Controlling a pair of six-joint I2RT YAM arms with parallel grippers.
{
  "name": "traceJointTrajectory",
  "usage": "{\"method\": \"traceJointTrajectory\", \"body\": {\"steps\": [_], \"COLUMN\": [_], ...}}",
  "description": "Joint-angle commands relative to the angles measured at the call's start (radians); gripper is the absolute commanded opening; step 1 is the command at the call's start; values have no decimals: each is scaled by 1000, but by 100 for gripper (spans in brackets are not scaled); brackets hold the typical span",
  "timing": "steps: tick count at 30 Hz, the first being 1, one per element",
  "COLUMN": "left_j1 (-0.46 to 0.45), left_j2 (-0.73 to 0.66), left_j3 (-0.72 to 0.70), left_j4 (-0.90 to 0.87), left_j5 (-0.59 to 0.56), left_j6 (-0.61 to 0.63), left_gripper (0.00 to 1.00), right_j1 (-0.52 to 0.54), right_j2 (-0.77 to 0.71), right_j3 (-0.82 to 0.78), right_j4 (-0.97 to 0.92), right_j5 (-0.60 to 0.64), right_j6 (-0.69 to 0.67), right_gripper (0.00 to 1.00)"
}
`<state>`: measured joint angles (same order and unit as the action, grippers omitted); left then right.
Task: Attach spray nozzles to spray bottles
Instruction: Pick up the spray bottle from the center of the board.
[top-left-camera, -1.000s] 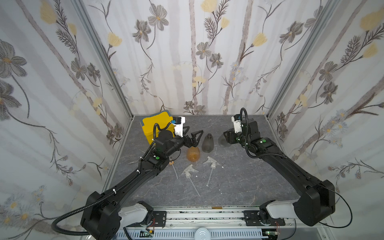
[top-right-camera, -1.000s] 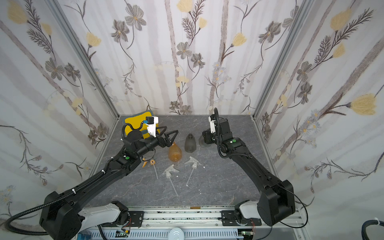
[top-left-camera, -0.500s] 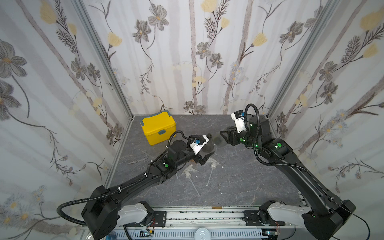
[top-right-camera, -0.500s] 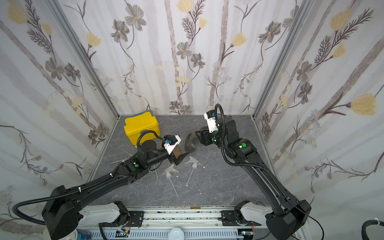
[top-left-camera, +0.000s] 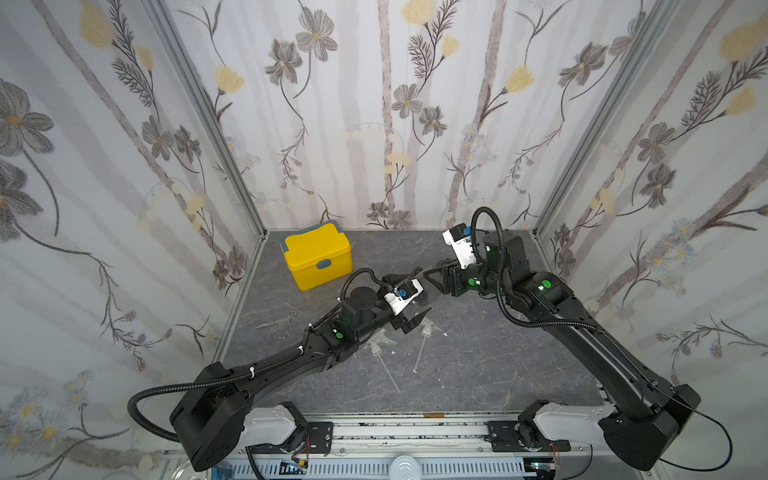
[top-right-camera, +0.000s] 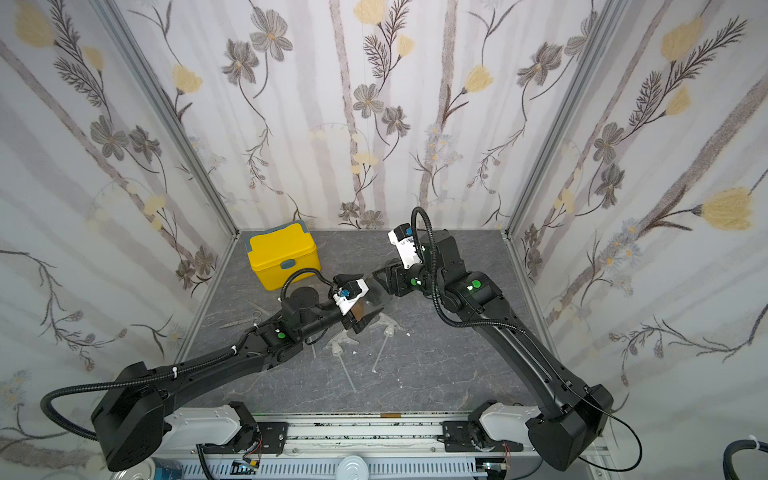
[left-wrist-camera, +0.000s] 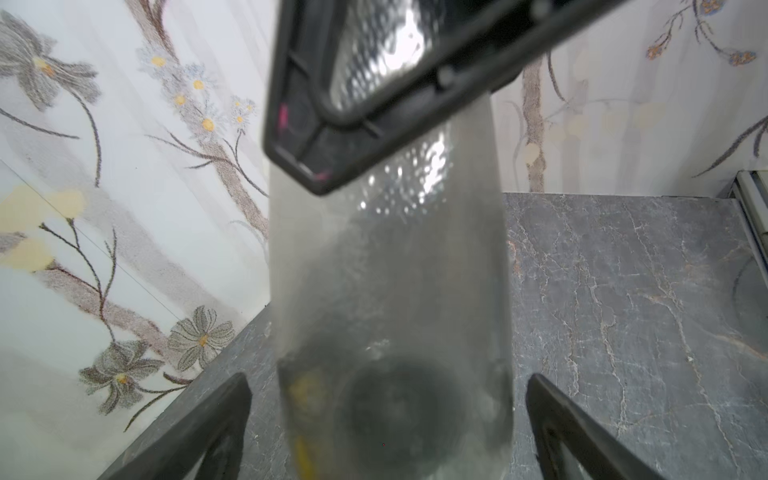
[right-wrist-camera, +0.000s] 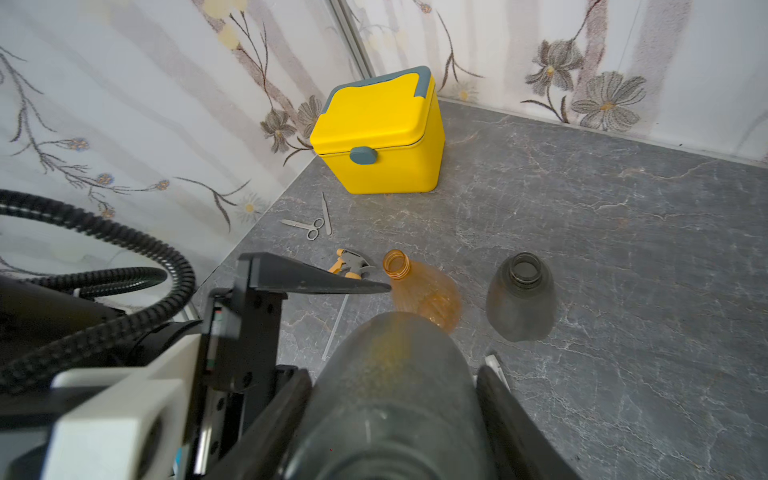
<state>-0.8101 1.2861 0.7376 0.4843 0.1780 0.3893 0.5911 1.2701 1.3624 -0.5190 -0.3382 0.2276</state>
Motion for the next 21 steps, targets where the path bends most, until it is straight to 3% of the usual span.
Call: {"method": "traceJointTrajectory", "body": {"steps": [1, 21], "left_j1": [0, -1], "left_j2": [21, 57], "left_j3": [9, 23], "left_j4": [31, 56], "left_j5": [-7, 18], "left_j6": [-1, -59], "left_gripper": [96, 85], "right_j1": [1, 2], "right_j2": [5, 0], "right_j3": [5, -52], "right_j4": [20, 72], "right_j5": [-56, -101], "right_j6": [4, 24], "right_gripper": [59, 59]}}
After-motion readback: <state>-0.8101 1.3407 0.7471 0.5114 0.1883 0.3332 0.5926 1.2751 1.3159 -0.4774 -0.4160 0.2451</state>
